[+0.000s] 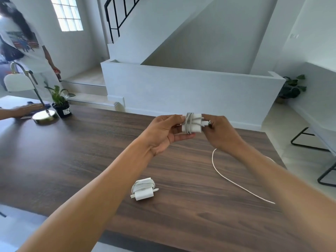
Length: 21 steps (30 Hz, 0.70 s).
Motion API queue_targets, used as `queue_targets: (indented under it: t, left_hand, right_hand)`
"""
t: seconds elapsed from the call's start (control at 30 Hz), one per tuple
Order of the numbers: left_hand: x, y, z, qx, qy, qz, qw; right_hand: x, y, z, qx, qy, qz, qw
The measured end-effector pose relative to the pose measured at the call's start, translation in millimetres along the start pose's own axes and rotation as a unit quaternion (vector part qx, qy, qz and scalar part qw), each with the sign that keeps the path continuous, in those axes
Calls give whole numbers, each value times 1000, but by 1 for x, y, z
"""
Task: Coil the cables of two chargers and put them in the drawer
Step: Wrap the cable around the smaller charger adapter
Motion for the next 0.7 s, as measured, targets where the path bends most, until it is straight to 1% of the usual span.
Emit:
queue_targets:
  t: [0.1, 0.13, 0.2, 0.27, 0.37, 0.43, 0.57, 0.63, 0.7]
  left_hand:
    - [-6, -7, 5, 47, 5, -23, 999]
    - [-7, -9, 6, 62, 15, -22, 998]
    - [-4, -14, 7, 103, 38, -20, 994]
    - [-1, -26, 12, 151, 66, 4, 986]
    - [3, -44, 16, 202, 105, 83, 970]
    - [1, -49, 13, 216, 122, 125, 961]
    - [-6, -52, 7, 233, 157, 181, 942]
    - [-9, -55, 6, 237, 159, 187, 940]
    - [-14, -58, 6, 239, 156, 188, 940]
  right_hand:
    - [-2, 16, -15, 26, 16, -4, 1000]
    - [-2, 22, -19, 23, 11, -20, 999]
    - [-6, 33, -30, -12, -11, -86, 996]
    - [-18, 42, -41, -54, -49, -137, 988]
    - [-39, 38, -46, -62, -103, -185, 975]
    - [-48, 31, -41, -68, -121, -210, 968]
    - [-65, 31, -38, -130, -176, -230, 948]
    - [-73, 32, -38, -145, -194, -240, 940]
    - [-75, 29, -35, -142, -199, -243, 939]
Point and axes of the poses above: each hand's wrist, its own z-axis towards the middle knuckle, its own y-axis out of the palm, x = y × z, the point moved 7 cm from there along z, towards the middle knuckle, and after that the axes turned 15 degrees about x, right-handed, at the moved point
